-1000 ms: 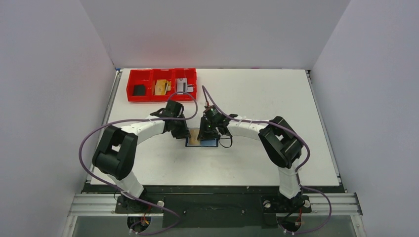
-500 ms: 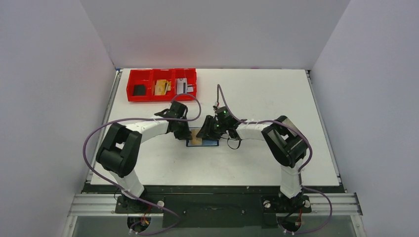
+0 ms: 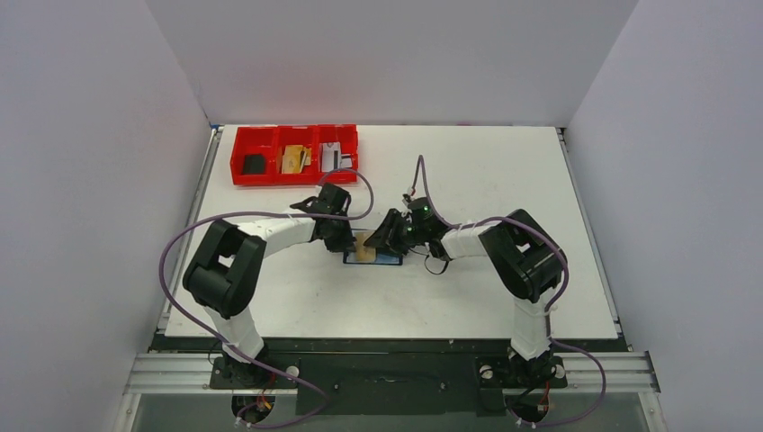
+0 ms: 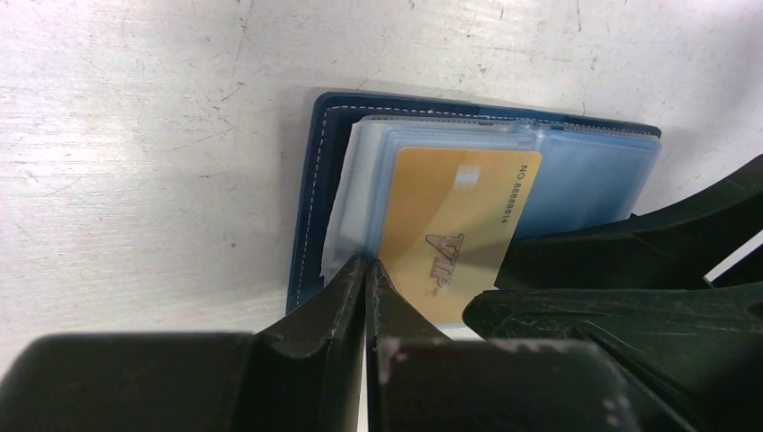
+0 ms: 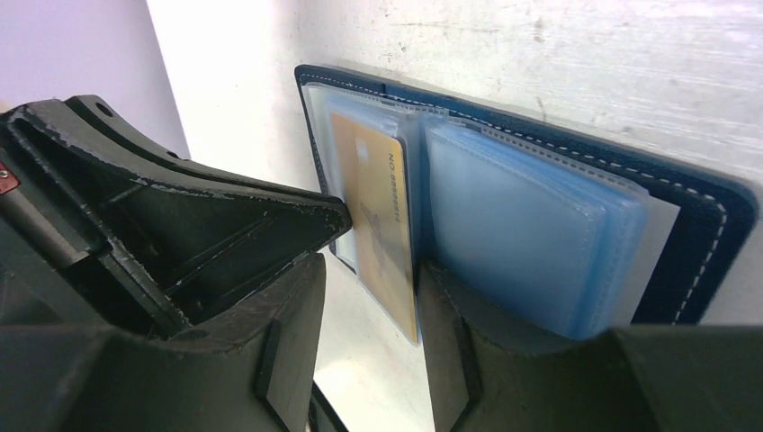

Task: Take the credit cards out of the card holder
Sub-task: Remove the credit card from the card holder.

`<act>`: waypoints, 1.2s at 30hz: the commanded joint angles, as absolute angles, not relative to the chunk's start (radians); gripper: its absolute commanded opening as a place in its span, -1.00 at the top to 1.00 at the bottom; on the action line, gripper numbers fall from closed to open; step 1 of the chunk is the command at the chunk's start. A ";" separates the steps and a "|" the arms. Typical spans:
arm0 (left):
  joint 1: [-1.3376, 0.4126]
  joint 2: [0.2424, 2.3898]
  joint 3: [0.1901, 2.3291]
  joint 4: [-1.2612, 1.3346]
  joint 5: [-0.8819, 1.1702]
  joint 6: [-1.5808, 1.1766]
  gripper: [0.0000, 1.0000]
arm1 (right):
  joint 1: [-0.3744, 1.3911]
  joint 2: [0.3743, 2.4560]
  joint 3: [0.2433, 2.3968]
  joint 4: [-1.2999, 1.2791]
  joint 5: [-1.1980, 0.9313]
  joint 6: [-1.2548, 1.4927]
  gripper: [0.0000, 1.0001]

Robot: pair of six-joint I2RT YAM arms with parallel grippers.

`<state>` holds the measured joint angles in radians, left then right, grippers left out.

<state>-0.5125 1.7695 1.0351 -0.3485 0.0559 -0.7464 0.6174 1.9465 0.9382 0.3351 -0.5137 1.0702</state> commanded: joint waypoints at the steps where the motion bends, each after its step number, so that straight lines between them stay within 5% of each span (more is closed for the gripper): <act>1: -0.532 1.831 1.036 -0.329 0.072 -0.804 1.00 | 0.598 1.975 0.880 0.426 -0.513 1.113 0.20; 16: -0.531 1.844 0.995 -0.348 0.048 -0.836 1.00 | 0.524 1.958 0.768 0.698 -0.570 1.264 0.23; 24: -0.531 1.841 0.987 -0.345 0.044 -0.837 1.00 | 0.511 1.915 0.769 0.630 -0.544 1.239 0.31; 36: -0.532 1.841 0.985 -0.334 0.058 -0.836 1.00 | 0.509 1.953 0.763 0.672 -0.545 1.253 0.80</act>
<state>-0.5194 1.7947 1.0309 -0.2867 0.0761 -0.8501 0.5163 1.9469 0.7692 0.6117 -0.5602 1.2583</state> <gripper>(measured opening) 0.004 0.122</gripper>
